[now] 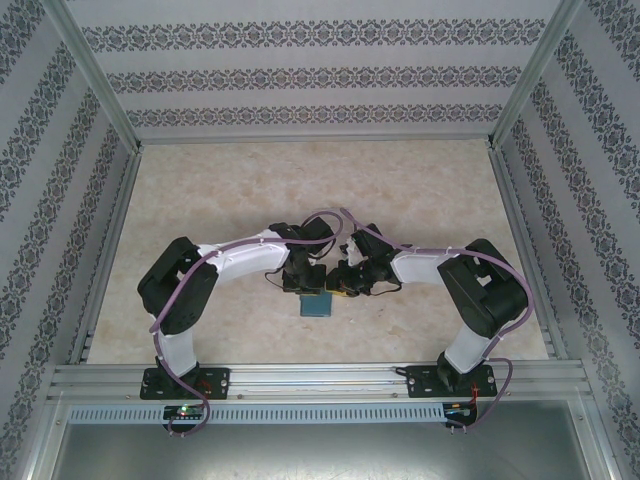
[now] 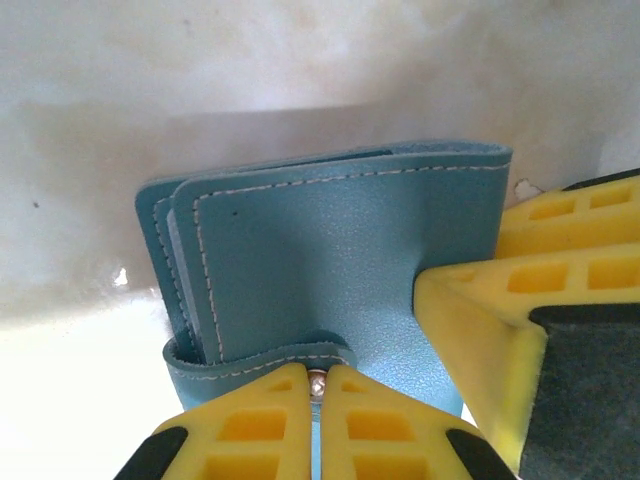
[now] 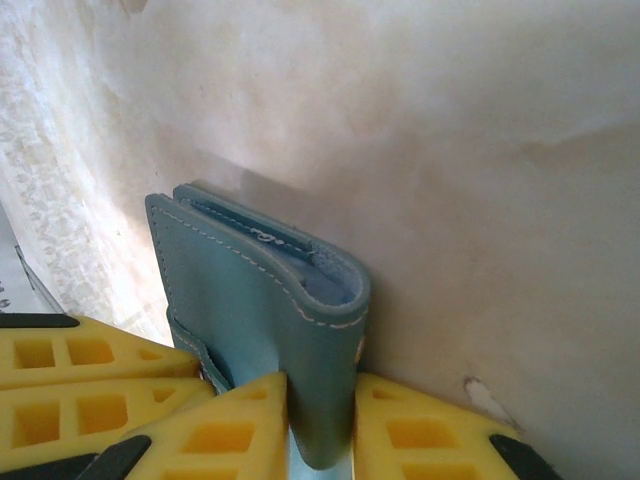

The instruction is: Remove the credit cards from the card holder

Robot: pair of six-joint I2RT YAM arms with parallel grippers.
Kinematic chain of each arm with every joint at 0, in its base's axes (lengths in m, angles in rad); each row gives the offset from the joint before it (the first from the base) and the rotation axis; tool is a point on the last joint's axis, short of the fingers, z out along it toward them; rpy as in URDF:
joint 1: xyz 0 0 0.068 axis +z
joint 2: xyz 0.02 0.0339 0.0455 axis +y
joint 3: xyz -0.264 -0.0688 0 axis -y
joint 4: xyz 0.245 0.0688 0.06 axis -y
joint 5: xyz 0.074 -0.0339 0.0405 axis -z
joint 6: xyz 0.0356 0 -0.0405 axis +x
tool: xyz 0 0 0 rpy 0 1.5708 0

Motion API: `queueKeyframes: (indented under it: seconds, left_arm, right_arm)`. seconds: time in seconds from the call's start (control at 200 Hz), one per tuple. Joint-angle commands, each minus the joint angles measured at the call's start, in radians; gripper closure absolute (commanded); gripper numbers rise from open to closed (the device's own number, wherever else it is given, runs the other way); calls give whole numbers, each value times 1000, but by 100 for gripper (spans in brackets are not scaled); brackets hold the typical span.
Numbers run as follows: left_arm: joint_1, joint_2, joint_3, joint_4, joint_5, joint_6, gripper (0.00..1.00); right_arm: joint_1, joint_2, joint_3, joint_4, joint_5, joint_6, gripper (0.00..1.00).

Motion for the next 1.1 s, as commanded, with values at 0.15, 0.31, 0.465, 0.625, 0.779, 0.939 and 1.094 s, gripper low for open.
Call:
queueKeyframes:
  seconds: [0.15, 0.31, 0.465, 0.625, 0.779, 0.939, 1.094]
  left_arm:
    - [-4, -51, -3, -127, -135, 14, 93]
    - [-4, -62, -2, -147, -156, 14, 94]
    - [-3, -72, -2, -150, -164, 12, 94]
    - [-4, -86, -12, -78, -79, 16, 89]
    - [-4, -74, -25, -9, 9, 17, 79]
    - [-5, -50, -30, 5, 35, 25, 74]
    - [-5, -20, -35, 8, 43, 29, 68]
  right_arm:
    - [-5, 16, -11, -57, 40, -8, 81]
    - [-8, 15, -14, -61, 40, -8, 81]
    - [-9, 15, -14, -61, 40, -8, 81]
    - [-9, 9, -11, -64, 39, -9, 81]
    - [-9, 9, -8, -66, 40, -8, 81]
    - [-9, 9, -7, -66, 39, -6, 80]
    - [-9, 5, -5, -69, 40, -7, 80]
